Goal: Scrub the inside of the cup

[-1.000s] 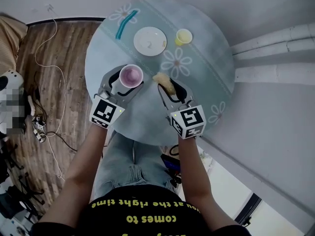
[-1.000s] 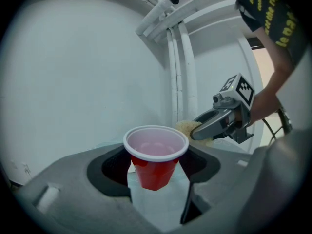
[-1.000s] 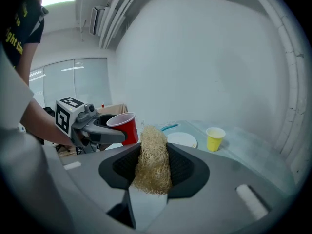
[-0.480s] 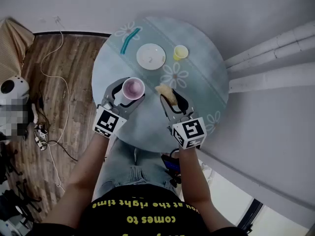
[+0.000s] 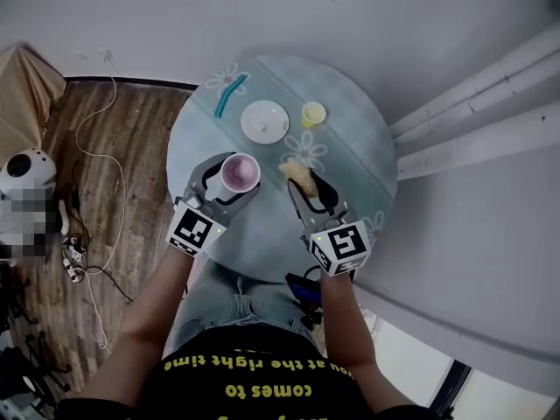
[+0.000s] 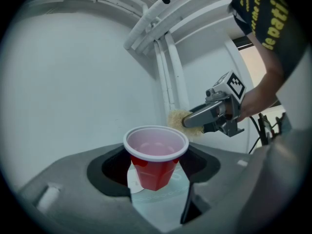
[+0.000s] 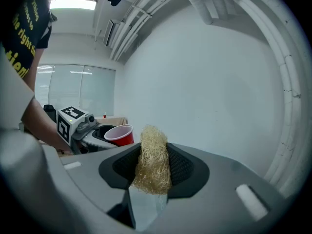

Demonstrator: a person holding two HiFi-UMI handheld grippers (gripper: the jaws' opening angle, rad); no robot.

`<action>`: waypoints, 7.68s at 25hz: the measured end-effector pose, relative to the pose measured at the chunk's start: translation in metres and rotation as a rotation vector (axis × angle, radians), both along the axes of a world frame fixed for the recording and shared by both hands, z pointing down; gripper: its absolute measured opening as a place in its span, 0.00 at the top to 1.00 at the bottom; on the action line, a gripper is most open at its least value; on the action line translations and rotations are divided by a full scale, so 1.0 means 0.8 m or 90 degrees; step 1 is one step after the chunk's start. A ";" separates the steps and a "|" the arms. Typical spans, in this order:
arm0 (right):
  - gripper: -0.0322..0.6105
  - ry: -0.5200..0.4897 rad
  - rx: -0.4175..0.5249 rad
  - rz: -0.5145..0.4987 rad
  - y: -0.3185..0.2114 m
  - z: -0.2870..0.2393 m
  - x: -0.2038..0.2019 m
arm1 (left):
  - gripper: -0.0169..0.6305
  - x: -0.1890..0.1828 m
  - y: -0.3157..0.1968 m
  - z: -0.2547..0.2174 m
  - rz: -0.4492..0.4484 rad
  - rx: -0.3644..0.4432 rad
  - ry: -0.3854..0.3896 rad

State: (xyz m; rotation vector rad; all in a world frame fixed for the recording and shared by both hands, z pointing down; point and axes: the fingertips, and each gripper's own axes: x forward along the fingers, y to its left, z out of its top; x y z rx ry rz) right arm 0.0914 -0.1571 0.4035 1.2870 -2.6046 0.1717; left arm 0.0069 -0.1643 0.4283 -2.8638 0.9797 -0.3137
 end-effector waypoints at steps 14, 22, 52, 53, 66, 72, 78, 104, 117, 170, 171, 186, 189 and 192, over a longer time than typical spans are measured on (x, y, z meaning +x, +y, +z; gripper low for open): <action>0.71 -0.013 0.082 -0.025 0.009 -0.051 0.011 | 0.49 0.013 0.018 -0.052 0.019 0.068 0.008; 0.71 -0.018 0.107 -0.034 0.016 -0.075 0.003 | 0.49 0.006 0.027 -0.068 0.023 0.087 0.005; 0.71 0.217 0.114 -0.200 0.075 -0.086 -0.095 | 0.49 0.004 0.058 -0.042 0.035 0.097 -0.093; 0.71 0.233 0.111 -0.204 0.075 -0.083 -0.098 | 0.49 0.004 0.058 -0.040 0.036 0.096 -0.097; 0.71 0.491 0.090 -0.291 0.079 -0.027 -0.122 | 0.49 0.010 0.061 -0.015 0.052 0.082 -0.157; 0.71 0.578 0.087 -0.310 0.072 -0.008 -0.120 | 0.49 0.013 0.057 -0.003 0.044 0.070 -0.185; 0.71 0.679 0.105 -0.361 0.071 0.007 -0.123 | 0.49 0.012 0.058 0.007 0.042 0.042 -0.189; 0.69 0.750 0.059 -0.462 0.103 0.040 -0.114 | 0.49 0.025 0.095 0.033 0.115 0.037 -0.282; 0.69 0.804 0.045 -0.500 0.113 0.063 -0.114 | 0.49 0.033 0.110 0.047 0.150 0.011 -0.312; 0.70 0.401 -0.126 -0.292 0.069 0.073 -0.109 | 0.49 0.027 0.075 0.069 0.152 0.094 -0.534; 0.70 0.393 -0.129 -0.289 0.068 0.073 -0.110 | 0.49 0.026 0.074 0.069 0.151 0.101 -0.543; 0.70 0.200 -0.221 -0.249 0.062 0.076 -0.109 | 0.49 0.020 0.064 0.065 0.147 0.228 -0.654; 0.70 0.162 -0.246 -0.248 0.062 0.074 -0.110 | 0.49 0.020 0.063 0.061 0.151 0.263 -0.675; 0.70 0.178 -0.233 -0.248 0.062 0.075 -0.112 | 0.49 0.019 0.063 0.062 0.157 0.257 -0.675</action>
